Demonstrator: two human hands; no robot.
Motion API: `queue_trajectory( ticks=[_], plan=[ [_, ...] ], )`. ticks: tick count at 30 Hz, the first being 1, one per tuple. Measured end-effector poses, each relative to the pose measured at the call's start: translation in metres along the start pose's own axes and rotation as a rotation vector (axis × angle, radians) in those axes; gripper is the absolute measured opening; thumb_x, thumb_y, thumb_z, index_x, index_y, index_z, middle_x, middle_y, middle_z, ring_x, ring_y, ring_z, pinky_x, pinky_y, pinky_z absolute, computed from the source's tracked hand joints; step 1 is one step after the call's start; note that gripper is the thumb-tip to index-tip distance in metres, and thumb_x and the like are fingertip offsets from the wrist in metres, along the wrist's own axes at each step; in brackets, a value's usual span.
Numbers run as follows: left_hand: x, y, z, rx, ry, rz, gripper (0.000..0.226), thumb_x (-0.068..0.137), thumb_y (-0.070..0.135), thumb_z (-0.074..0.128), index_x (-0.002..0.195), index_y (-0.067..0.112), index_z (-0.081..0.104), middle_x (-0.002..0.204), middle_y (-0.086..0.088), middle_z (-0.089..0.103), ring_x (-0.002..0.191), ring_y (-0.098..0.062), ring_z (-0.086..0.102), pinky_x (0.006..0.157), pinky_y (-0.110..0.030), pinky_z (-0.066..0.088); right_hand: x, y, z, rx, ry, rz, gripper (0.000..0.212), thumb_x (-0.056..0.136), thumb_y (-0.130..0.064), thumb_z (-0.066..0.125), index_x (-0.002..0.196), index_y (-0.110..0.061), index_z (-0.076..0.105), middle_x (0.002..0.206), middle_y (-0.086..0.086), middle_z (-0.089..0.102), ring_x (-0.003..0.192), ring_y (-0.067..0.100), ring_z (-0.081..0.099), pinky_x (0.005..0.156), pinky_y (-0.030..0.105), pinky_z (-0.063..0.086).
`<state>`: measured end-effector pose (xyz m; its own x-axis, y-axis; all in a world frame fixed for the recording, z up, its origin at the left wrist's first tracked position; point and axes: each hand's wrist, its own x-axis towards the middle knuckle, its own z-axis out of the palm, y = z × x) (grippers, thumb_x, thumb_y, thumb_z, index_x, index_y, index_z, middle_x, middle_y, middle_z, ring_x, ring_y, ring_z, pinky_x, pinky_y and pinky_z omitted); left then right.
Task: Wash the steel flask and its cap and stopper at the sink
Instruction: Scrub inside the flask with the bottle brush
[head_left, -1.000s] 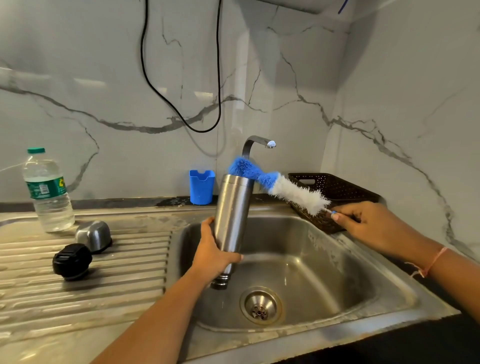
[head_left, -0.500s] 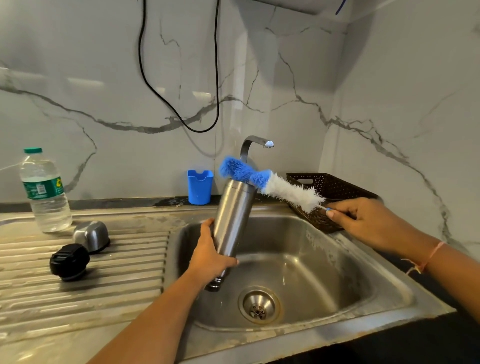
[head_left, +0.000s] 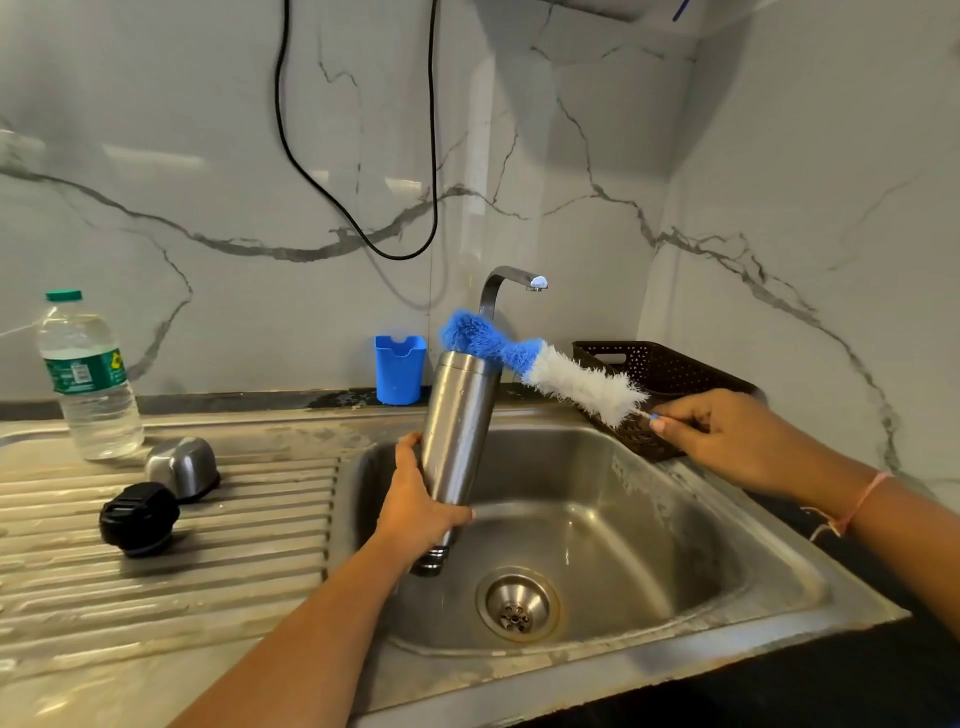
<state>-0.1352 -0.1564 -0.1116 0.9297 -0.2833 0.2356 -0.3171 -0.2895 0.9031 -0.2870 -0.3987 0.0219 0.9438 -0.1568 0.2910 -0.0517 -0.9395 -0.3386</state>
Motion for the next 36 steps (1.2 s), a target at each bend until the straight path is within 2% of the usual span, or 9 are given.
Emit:
queue_trajectory(
  ticks=[4,9,12,16,21,24,28,33,36],
  plan=[
    [-0.001,0.003,0.0,0.058,0.002,0.064,0.11,0.063,0.013,0.086,0.143,0.03,0.012,0.133,0.0,0.041,0.115,-0.018,0.047,0.099,-0.04,0.046,0.009,0.001,-0.001,-0.043,0.035,0.048,0.035,0.096,-0.031,0.05,0.093,-0.003,0.07,0.054,0.005,0.055,0.038,0.004,0.039,0.045,0.015,0.032],
    [-0.001,0.001,0.0,0.018,0.016,0.054,0.111,0.063,0.014,0.086,0.142,0.03,0.011,0.135,-0.002,0.043,0.114,-0.018,0.048,0.097,-0.035,0.046,0.012,0.006,0.009,-0.064,0.031,0.128,0.028,0.098,-0.031,0.046,0.097,-0.016,0.07,0.072,0.005,0.067,0.062,0.016,0.059,0.066,0.031,0.047],
    [0.0,0.004,-0.001,-0.034,0.111,0.074,0.113,0.062,0.017,0.087,0.144,0.029,0.01,0.137,-0.002,0.041,0.119,-0.019,0.046,0.102,-0.039,0.042,0.017,0.007,0.026,-0.114,0.061,0.197,0.032,0.098,-0.032,0.043,0.093,-0.011,0.067,0.08,0.007,0.068,0.076,0.023,0.063,0.066,0.033,0.047],
    [0.0,0.012,-0.003,-0.041,0.216,0.09,0.111,0.059,0.024,0.089,0.145,0.024,0.019,0.128,0.004,0.045,0.119,-0.016,0.046,0.101,-0.036,0.04,0.033,0.003,0.051,-0.039,0.077,0.246,0.032,0.096,-0.032,0.043,0.075,-0.014,0.06,0.074,0.008,0.062,0.076,0.029,0.062,0.071,0.036,0.049],
    [0.0,0.016,-0.006,0.024,0.356,0.105,0.089,0.055,0.037,0.09,0.127,0.024,0.037,0.107,0.011,0.052,0.099,-0.012,0.053,0.088,-0.03,0.047,0.05,-0.016,0.073,0.065,0.086,0.295,0.034,0.093,-0.031,0.045,0.061,-0.021,0.045,0.07,0.007,0.054,0.074,0.029,0.059,0.066,0.031,0.041],
    [-0.001,0.014,-0.007,0.05,0.324,0.05,0.081,0.054,0.032,0.091,0.114,0.03,0.036,0.105,0.011,0.053,0.102,-0.015,0.055,0.089,-0.033,0.048,0.057,-0.023,0.089,0.107,0.068,0.324,0.033,0.093,-0.031,0.044,0.062,-0.018,0.045,0.074,0.009,0.055,0.077,0.029,0.058,0.069,0.031,0.041],
    [0.002,0.013,-0.008,0.049,0.378,0.06,0.089,0.055,0.033,0.091,0.126,0.024,0.038,0.113,0.008,0.056,0.103,-0.013,0.054,0.092,-0.034,0.047,0.057,-0.025,0.11,0.112,-0.028,0.302,0.037,0.095,-0.026,0.044,0.058,-0.018,0.043,0.065,0.001,0.049,0.068,0.021,0.051,0.057,0.028,0.033],
    [0.001,0.015,-0.006,0.064,0.426,0.064,0.089,0.056,0.032,0.09,0.128,0.019,0.038,0.113,0.006,0.056,0.106,-0.017,0.056,0.09,-0.03,0.044,0.053,-0.02,0.119,0.093,-0.041,0.295,0.038,0.095,-0.026,0.044,0.058,-0.019,0.041,0.064,0.002,0.047,0.065,0.022,0.049,0.053,0.028,0.029],
    [0.004,0.02,-0.007,0.01,0.483,0.09,0.09,0.057,0.031,0.09,0.128,0.016,0.038,0.109,0.008,0.053,0.099,-0.011,0.052,0.089,-0.026,0.042,0.052,-0.015,0.123,0.075,-0.022,0.294,0.037,0.095,-0.029,0.043,0.06,-0.018,0.04,0.066,0.004,0.047,0.075,0.028,0.051,0.062,0.03,0.033]
  ],
)
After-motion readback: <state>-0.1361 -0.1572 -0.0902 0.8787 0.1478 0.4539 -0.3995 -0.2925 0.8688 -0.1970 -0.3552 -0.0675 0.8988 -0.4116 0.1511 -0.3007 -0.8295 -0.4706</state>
